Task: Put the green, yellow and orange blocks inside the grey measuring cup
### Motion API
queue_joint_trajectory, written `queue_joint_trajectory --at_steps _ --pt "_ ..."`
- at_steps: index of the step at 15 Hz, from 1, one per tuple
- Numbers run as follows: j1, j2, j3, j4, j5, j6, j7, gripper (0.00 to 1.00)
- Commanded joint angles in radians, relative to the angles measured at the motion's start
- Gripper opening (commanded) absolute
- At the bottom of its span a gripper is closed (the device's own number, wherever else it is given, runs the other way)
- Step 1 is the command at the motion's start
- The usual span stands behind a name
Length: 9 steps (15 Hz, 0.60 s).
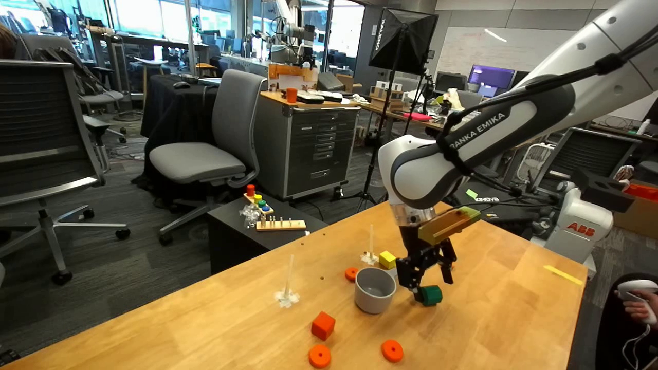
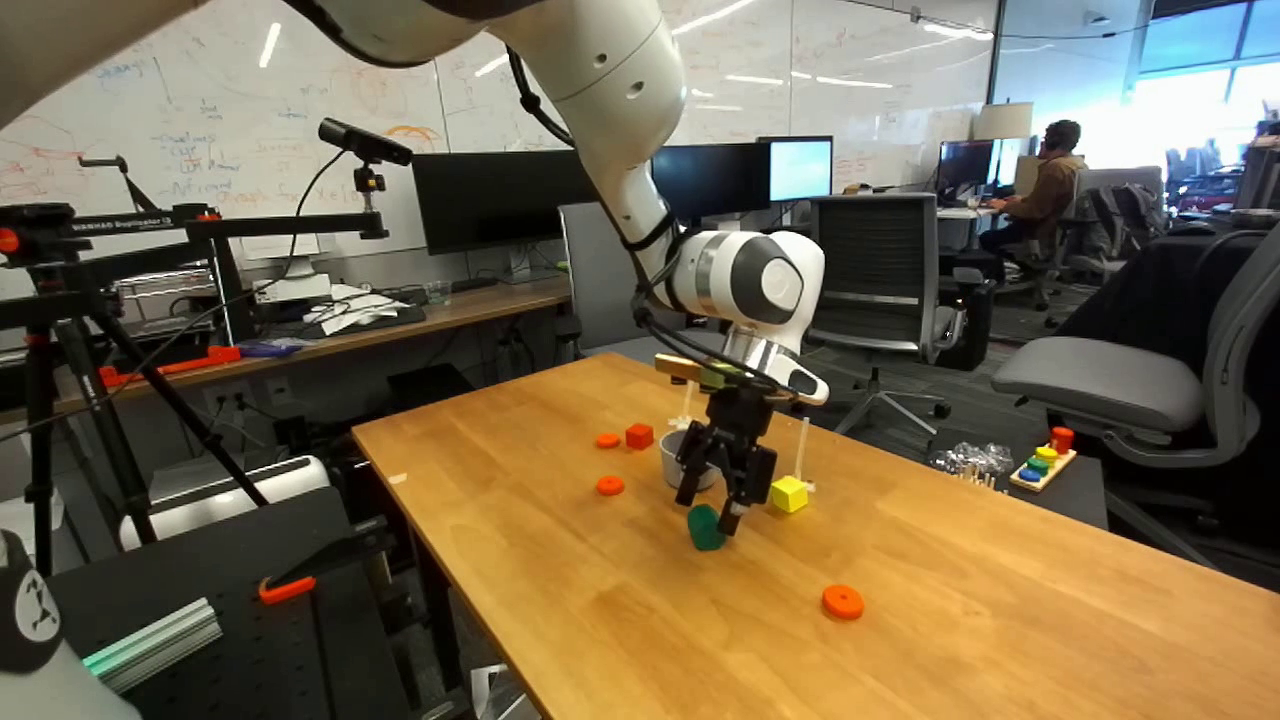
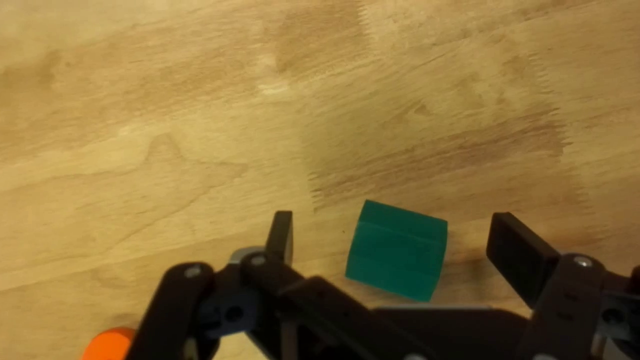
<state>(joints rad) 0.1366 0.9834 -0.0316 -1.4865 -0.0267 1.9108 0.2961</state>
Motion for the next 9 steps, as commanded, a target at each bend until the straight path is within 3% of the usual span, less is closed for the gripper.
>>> queue_joint_trajectory --at_steps 1,2,3,4,9 --pt "-0.008 0.027 0.016 0.031 0.029 -0.028 -0.007 1.00" --pt "-0.008 0.032 0.018 0.032 0.034 -0.027 -0.008 1.00" --pt "-0.008 0.035 0.019 0.030 0.037 -0.019 -0.005 0.75" --pt "-0.008 0.037 0.020 0.030 0.040 -0.016 -0.007 0.75" --pt "-0.007 0.041 0.020 0.032 0.050 -0.014 -0.004 0.35"
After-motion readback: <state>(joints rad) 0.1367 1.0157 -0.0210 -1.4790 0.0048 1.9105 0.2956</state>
